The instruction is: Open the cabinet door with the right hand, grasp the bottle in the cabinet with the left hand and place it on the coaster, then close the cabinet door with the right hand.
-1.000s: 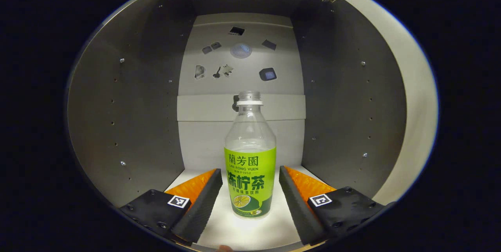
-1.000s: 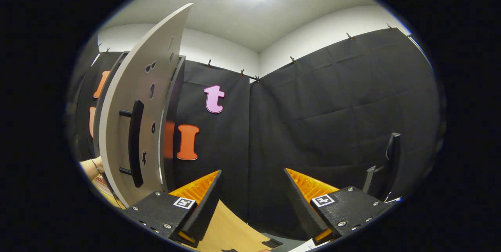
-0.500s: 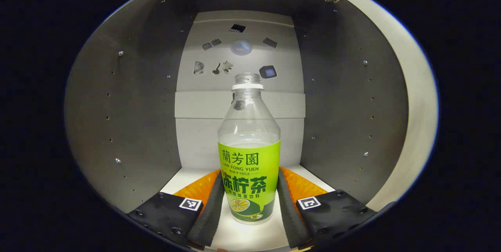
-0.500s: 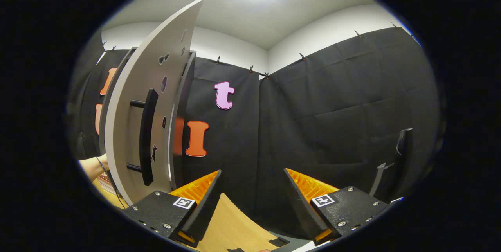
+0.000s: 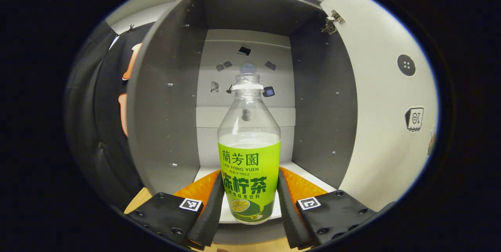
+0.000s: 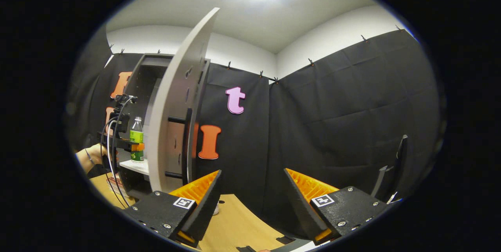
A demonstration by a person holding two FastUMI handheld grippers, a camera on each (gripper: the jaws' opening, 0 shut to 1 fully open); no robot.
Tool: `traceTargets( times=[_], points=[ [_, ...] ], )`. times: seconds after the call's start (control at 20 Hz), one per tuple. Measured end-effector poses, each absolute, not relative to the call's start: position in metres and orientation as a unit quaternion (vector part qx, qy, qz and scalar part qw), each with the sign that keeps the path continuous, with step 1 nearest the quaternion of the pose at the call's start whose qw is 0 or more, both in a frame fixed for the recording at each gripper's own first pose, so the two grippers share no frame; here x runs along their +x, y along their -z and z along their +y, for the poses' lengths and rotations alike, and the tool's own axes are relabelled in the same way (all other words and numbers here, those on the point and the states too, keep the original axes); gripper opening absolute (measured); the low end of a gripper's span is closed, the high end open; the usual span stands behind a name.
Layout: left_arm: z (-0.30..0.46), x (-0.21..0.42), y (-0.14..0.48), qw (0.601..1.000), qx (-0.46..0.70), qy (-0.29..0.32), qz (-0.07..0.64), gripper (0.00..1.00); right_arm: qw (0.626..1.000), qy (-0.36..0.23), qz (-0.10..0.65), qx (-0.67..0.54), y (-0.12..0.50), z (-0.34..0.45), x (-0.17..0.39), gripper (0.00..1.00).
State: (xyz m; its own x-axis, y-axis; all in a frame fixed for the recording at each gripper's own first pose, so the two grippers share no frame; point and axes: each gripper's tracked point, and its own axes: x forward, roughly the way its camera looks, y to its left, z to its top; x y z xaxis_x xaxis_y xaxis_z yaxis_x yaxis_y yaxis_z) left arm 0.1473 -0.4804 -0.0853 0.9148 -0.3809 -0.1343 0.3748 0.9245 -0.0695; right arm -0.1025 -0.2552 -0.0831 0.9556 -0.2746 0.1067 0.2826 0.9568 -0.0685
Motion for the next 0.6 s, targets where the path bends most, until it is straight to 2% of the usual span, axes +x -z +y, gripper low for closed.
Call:
traceTargets(
  times=[0.05, 0.1, 0.25, 0.3, 0.4, 0.5, 0.6],
  points=[
    [-0.464, 0.138, 0.081, 0.979, -0.02, 0.19, 0.066, 0.76, 0.989, 0.135, -0.048, -0.042, 0.082, -0.248, -0.105, 0.93],
    [-0.448, 0.129, 0.077, 0.981, -0.017, 0.187, 0.059, 0.74, 0.99, 0.129, -0.047, -0.044, 0.081, -0.241, -0.107, 0.88],
    [-0.405, 0.102, 0.072, 0.982, -0.011, 0.182, 0.045, 0.75, 0.992, 0.111, -0.044, -0.049, 0.083, -0.224, -0.109, 0.88],
    [-0.39, 0.094, 0.072, 0.983, -0.01, 0.178, 0.043, 0.75, 0.993, 0.106, -0.037, -0.045, 0.087, -0.221, -0.109, 0.93],
    [-0.362, 0.082, 0.076, 0.985, -0.005, 0.168, 0.038, 0.76, 0.994, 0.101, -0.027, -0.033, 0.094, -0.216, -0.108, 0.93],
    [-0.34, 0.067, 0.084, 0.985, -0.005, 0.166, 0.041, 0.72, 0.994, 0.102, -0.02, -0.031, 0.099, -0.213, -0.107, 0.93],
    [-0.322, 0.052, 0.099, 0.985, -0.006, 0.167, 0.05, 0.74, 0.994, 0.105, -0.017, -0.035, 0.101, -0.21, -0.106, 0.93]
  ],
)
